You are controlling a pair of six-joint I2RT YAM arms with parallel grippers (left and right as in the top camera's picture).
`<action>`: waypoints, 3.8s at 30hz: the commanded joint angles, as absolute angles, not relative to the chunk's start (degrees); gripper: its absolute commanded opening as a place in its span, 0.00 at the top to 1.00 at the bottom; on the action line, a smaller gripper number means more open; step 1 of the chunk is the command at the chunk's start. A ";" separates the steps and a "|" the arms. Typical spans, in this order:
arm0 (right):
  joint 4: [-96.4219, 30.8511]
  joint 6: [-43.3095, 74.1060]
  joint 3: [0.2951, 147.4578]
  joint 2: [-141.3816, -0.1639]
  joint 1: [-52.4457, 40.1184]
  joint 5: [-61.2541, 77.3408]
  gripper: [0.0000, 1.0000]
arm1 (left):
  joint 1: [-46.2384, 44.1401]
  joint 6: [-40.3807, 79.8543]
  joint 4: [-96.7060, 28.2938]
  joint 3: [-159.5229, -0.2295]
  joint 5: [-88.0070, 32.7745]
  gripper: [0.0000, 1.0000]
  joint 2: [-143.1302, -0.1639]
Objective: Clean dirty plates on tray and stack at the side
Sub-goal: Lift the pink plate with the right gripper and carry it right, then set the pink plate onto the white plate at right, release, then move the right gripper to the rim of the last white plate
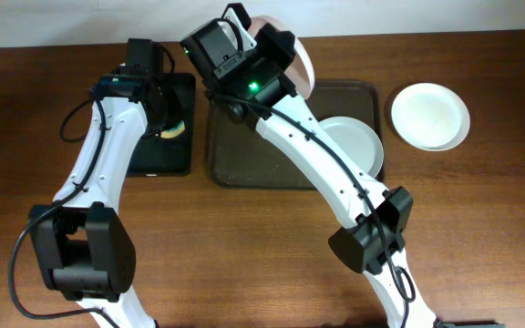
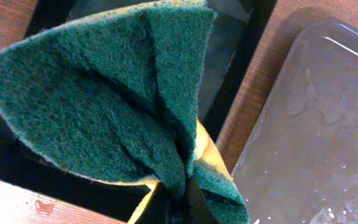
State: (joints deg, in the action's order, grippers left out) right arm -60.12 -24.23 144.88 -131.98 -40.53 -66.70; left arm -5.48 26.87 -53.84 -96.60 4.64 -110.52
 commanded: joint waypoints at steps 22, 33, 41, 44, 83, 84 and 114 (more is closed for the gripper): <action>-81.10 24.77 144.44 -128.20 -4.95 -14.70 0.96 | -5.34 27.38 -54.76 -97.23 4.25 1.00 -109.91; -77.84 26.46 128.79 -128.38 24.99 1.19 0.96 | -5.34 27.38 -54.70 -97.23 4.27 1.00 -109.91; -69.47 25.82 116.95 -128.38 26.30 1.85 0.82 | -5.34 27.38 -54.72 -97.23 4.27 1.00 -109.91; -68.29 19.88 116.27 -128.35 25.45 7.79 0.21 | -5.34 27.38 -54.65 -97.23 4.27 1.00 -109.91; -66.35 20.49 88.73 -124.57 0.05 6.81 0.73 | -5.34 27.38 -54.54 -97.23 4.25 1.00 -109.91; -66.17 20.49 88.60 -124.57 0.03 6.85 0.73 | -5.34 27.38 -54.54 -97.23 4.25 1.00 -109.91; -50.11 0.25 96.92 -127.85 -9.74 6.00 0.67 | -5.37 27.35 -53.71 -97.23 4.19 1.00 -109.91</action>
State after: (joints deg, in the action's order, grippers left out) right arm -50.06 1.56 96.12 -125.45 -9.45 6.04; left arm -5.48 26.87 -53.76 -96.60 4.45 -110.52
